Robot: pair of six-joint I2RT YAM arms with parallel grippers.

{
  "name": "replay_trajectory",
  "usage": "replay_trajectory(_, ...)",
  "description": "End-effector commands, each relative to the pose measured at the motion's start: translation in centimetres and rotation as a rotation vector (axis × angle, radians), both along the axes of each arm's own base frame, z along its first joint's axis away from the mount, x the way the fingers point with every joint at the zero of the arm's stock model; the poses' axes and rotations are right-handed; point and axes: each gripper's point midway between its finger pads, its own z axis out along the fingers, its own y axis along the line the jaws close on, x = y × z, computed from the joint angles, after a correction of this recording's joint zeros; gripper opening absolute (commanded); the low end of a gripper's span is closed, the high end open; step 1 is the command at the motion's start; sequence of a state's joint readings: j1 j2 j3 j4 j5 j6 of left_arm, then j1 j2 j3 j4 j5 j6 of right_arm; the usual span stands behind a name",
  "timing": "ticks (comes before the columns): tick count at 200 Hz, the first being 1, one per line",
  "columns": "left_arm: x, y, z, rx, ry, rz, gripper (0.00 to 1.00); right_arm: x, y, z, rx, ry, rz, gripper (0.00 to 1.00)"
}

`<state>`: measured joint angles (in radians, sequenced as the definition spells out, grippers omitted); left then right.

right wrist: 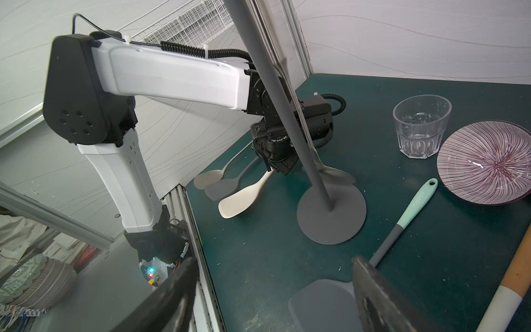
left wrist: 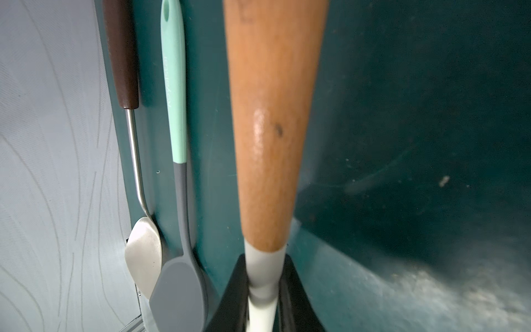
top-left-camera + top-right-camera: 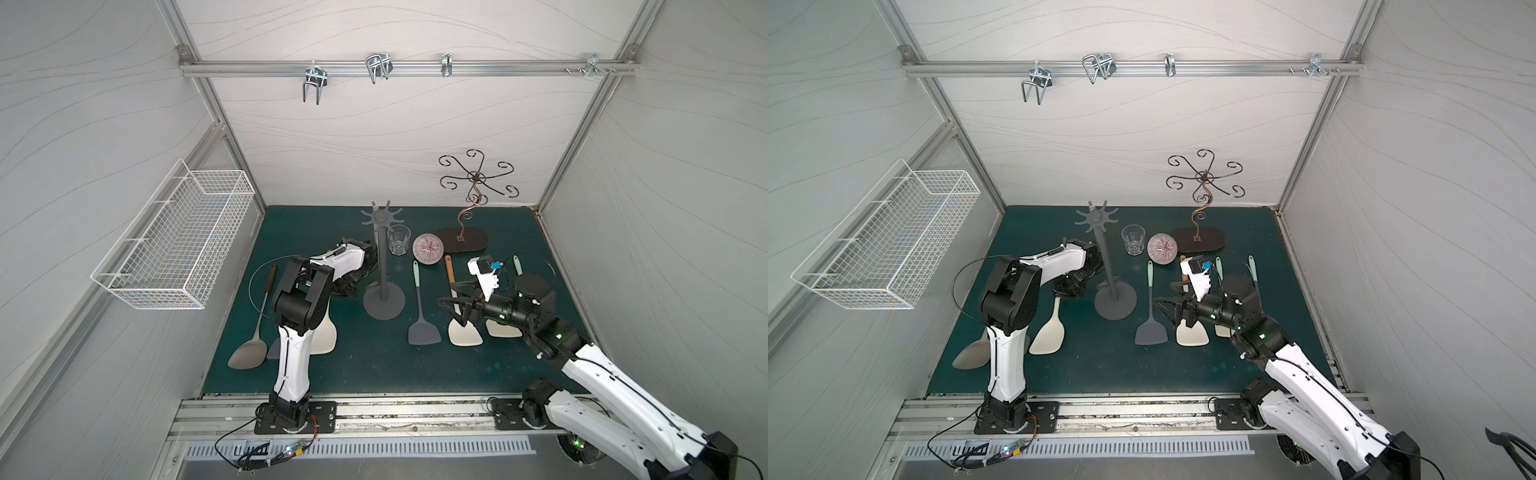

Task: Take the spatula off the kitchen utensil rack
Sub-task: Place the spatula at the center of the board.

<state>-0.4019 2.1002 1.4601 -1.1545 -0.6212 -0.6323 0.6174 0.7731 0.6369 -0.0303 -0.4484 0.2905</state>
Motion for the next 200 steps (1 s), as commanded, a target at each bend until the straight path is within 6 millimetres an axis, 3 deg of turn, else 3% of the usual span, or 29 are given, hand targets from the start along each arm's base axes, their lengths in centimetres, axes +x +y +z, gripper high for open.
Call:
replay_trajectory(1, 0.2, 0.7, 0.3, 0.054, 0.014, 0.012, 0.0, -0.4, -0.1, 0.3, 0.016, -0.006, 0.011, 0.84)
replay_trajectory(66, 0.1, 0.4, -1.5, 0.029, 0.067, 0.018, 0.0, -0.5, -0.2, 0.3, 0.02, -0.013, 0.006, 0.85)
replay_trajectory(96, -0.1, 0.0, -1.8, -0.007, 0.091, 0.016, 0.1, -0.4, -0.3, 0.4, 0.021, -0.013, 0.005, 0.85)
replay_trajectory(116, -0.2, -0.3, -1.7, -0.032, 0.093, 0.011, 0.2, -0.4, -0.2, 0.3, 0.023, -0.01, 0.004, 0.85)
replay_trajectory(129, -0.2, -0.4, -1.7, -0.043, 0.094, 0.007, 0.34, -0.4, -0.2, 0.3, 0.026, -0.006, 0.006, 0.85)
replay_trajectory(149, -0.2, -0.8, -1.8, -0.084, 0.096, 0.014, 0.43, -0.4, -0.1, 0.2, 0.028, 0.001, 0.006, 0.85)
replay_trajectory(173, -0.1, -1.3, -1.3, -0.14, 0.08, 0.017, 0.47, -0.4, -0.2, 0.4, 0.03, 0.0, 0.003, 0.84)
replay_trajectory(200, 0.3, -2.2, 0.6, -0.211, 0.029, 0.009, 0.54, -0.3, -0.2, 0.4, 0.027, 0.001, -0.003, 0.85)
